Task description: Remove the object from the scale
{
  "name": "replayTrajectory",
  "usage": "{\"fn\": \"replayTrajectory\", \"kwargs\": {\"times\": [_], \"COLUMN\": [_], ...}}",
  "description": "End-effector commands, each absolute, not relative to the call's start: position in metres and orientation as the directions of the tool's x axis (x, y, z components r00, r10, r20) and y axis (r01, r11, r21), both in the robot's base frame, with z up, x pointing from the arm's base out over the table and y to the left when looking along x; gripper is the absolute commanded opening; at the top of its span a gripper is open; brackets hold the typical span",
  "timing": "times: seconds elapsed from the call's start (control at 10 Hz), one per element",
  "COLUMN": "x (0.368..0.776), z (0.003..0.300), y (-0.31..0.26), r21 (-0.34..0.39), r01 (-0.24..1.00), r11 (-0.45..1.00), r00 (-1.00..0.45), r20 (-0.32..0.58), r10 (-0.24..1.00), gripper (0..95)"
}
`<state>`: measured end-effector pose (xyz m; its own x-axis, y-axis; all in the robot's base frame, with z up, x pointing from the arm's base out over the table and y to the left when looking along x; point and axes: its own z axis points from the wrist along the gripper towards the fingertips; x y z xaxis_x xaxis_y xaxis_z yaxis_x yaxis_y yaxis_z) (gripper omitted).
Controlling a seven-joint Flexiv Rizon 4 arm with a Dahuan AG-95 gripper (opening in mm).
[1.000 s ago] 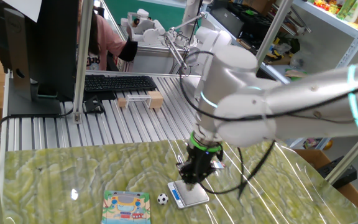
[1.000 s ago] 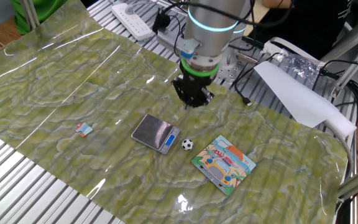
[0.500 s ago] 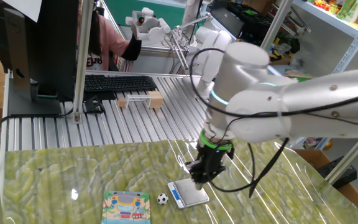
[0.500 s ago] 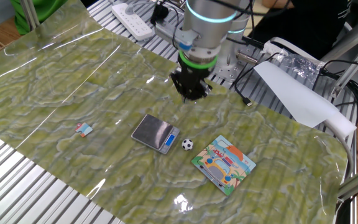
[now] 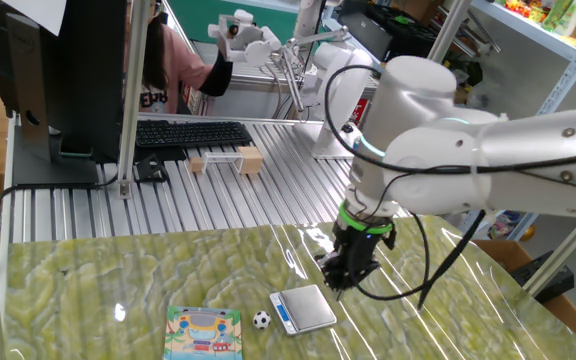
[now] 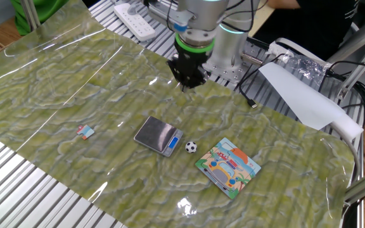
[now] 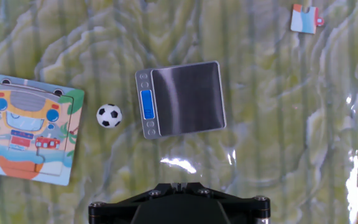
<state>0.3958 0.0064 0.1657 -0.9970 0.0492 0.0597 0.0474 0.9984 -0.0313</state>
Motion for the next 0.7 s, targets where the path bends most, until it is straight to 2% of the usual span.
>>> {"fn": "replayTrajectory", "kwargs": {"times": [0.1, 0.3, 0.7], "x": [0.3956, 0.3956, 0.3957], "z": [0.1669, 0.1669, 0.1669], "y": [0.0066, 0.0066, 0.0067], "r21": [-0.009, 0.017, 0.014], "r01": [0.076, 0.081, 0.115], "r11": [0.997, 0.997, 0.993], "r00": [-0.996, -0.995, -0.992], "r20": [0.051, 0.051, 0.058], "r10": [0.076, 0.08, 0.114], "gripper": [0.0, 0.0, 0.0]}}
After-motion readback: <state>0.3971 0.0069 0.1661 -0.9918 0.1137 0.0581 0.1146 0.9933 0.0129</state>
